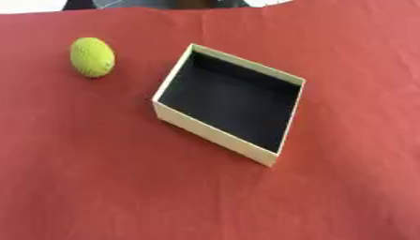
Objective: Pick up objects on the table and place them in the box.
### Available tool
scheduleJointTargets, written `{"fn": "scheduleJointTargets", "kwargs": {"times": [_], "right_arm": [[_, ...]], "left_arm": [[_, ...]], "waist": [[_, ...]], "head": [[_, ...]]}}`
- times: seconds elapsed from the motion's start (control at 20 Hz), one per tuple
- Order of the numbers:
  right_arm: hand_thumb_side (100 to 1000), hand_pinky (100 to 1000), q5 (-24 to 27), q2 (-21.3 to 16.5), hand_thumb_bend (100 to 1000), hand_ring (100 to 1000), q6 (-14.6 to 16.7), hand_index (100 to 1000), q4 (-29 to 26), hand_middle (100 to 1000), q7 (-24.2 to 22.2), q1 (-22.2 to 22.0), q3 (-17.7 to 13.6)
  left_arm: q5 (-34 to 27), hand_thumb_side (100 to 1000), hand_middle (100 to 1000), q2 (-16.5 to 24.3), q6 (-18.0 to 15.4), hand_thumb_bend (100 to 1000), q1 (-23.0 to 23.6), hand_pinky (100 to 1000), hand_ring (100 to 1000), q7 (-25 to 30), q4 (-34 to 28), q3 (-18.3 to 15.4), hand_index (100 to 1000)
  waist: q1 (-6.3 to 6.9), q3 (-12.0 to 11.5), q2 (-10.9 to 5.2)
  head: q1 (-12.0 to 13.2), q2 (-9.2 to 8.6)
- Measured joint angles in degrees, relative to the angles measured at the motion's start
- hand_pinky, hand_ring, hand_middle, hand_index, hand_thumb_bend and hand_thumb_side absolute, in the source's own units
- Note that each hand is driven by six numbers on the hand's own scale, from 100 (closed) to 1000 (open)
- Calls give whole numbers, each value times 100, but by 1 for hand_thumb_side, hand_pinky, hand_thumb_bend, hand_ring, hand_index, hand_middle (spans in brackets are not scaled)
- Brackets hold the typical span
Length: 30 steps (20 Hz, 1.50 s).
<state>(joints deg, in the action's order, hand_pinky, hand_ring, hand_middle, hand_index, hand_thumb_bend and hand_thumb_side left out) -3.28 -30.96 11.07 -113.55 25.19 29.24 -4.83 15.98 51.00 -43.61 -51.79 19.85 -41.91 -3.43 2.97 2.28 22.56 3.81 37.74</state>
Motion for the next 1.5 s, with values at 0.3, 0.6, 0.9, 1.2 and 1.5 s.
{"fn": "scheduleJointTargets", "kwargs": {"times": [0.3, 0.6, 0.9, 1.2, 1.5], "right_arm": [[542, 767, 19, 11, 100, 709, 1, 747, 0, 576, -2, 3, 0], [538, 767, 29, 47, 100, 709, 12, 747, 0, 577, -13, 52, 2], [537, 766, 49, 73, 100, 709, 24, 747, 0, 577, -27, 84, 31], [537, 766, 77, 104, 100, 709, 25, 746, 0, 576, -27, 97, 31], [539, 766, 94, 117, 100, 709, 25, 746, 0, 575, -27, 100, 31]], "left_arm": [[664, 530, 849, -178, -85, 118, -141, 855, 863, -85, 85, -69, 939], [1025, 573, 841, -476, -151, 100, -425, 858, 853, -151, 324, -193, 940], [1186, 589, 836, -874, -98, 100, -773, 860, 848, -98, 463, -368, 941], [1385, 534, 840, -1209, -25, 100, -813, 867, 855, -24, 501, -516, 934], [1943, 435, 860, -1377, -64, 140, -811, 902, 891, -64, 562, -618, 944]], "waist": [[3, 65, 0], [-11, 93, -1], [-14, 150, -3], [-13, 172, -4], [-21, 185, -4]], "head": [[66, 0], [103, 27], [160, 44], [154, 40], [148, 37]]}}
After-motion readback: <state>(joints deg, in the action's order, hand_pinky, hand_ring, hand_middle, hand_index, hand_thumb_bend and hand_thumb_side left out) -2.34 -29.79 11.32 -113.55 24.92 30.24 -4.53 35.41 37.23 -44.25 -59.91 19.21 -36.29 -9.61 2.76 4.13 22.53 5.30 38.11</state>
